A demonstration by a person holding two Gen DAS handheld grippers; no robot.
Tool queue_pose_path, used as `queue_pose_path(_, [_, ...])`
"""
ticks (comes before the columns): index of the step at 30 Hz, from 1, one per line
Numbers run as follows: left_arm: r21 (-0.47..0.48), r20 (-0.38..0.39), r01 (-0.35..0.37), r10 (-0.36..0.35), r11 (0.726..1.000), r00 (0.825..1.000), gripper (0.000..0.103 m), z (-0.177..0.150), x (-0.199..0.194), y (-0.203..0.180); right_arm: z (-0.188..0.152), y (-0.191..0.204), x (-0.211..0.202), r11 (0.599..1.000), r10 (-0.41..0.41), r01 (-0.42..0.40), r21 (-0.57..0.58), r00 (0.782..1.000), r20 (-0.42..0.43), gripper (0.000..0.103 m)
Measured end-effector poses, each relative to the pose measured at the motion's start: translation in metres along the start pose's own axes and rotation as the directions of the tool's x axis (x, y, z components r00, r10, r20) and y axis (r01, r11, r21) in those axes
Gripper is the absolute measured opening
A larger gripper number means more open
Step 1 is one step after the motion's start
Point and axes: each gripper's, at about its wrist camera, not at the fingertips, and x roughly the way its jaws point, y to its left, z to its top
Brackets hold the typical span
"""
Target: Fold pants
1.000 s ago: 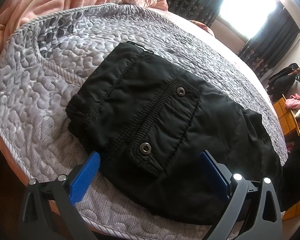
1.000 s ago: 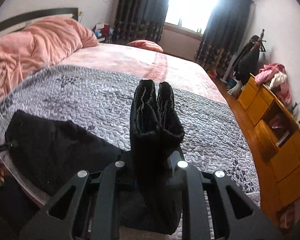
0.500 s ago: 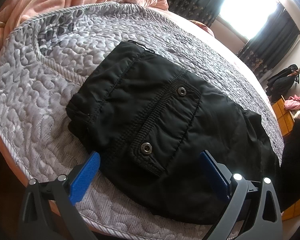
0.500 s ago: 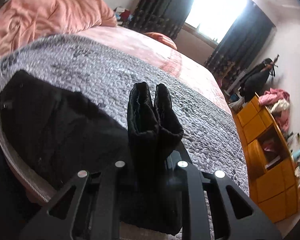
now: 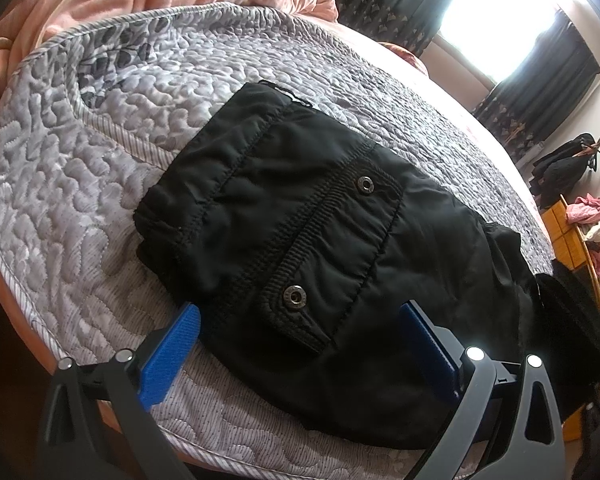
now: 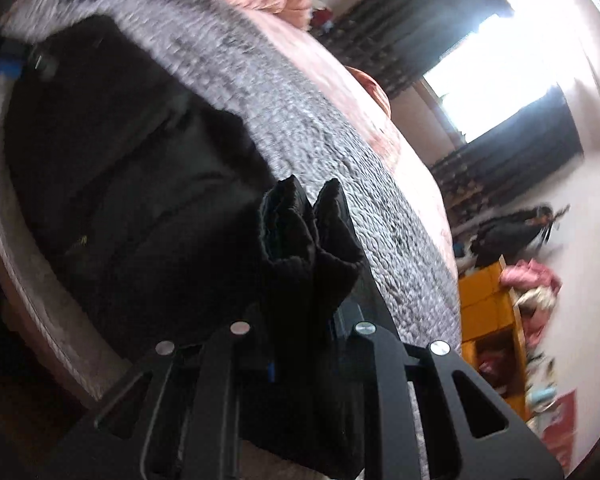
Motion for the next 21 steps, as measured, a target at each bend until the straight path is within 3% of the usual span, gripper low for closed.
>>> queue_pose_path(5, [-0.004, 0.001, 0.004, -0.004, 1.0, 1.0, 0.099, 0.0, -0.001, 0.0, -0.004, 0.043, 0.01, 0.988, -0.072, 0.073, -0.139, 0.997, 0.01, 0.017])
queue_pose_path(10, [-0.005, 0.001, 0.006, -0.006, 1.0, 1.0, 0.099, 0.0, -0.001, 0.002, -0.013, 0.076, 0.023, 0.97, -0.071, 0.07, -0.233, 0.997, 0.004, 0.019])
queue_pose_path(11, [-0.005, 0.001, 0.007, -0.007, 1.0, 1.0, 0.099, 0.0, -0.001, 0.002, -0.014, 0.08, 0.025, 0.968, -0.067, 0.066, -0.241, 0.998, 0.001, 0.025])
queue_pose_path(12, [-0.005, 0.001, 0.007, -0.007, 1.0, 1.0, 0.099, 0.0, -0.001, 0.002, -0.015, 0.084, 0.028, 0.968, -0.047, 0.045, -0.248, 0.999, -0.005, 0.035])
queue_pose_path(17, [-0.005, -0.002, 0.012, -0.012, 1.0, 1.0, 0.099, 0.0, -0.001, 0.003, -0.016, 0.084, 0.024, 0.97, 0.051, -0.054, -0.236, 0.999, -0.017, 0.045])
queue_pose_path(20, [-0.008, -0.003, 0.018, -0.018, 1.0, 1.0, 0.099, 0.0, -0.001, 0.004, -0.01, 0.064, 0.006, 0.969, 0.189, -0.187, -0.16, 0.982, -0.001, 0.059])
queue_pose_path(21, [-0.01, -0.003, 0.021, -0.021, 1.0, 1.0, 0.099, 0.0, -0.001, 0.005, -0.008, 0.053, -0.005, 0.958, 0.263, -0.258, -0.126, 0.964, 0.026, 0.067])
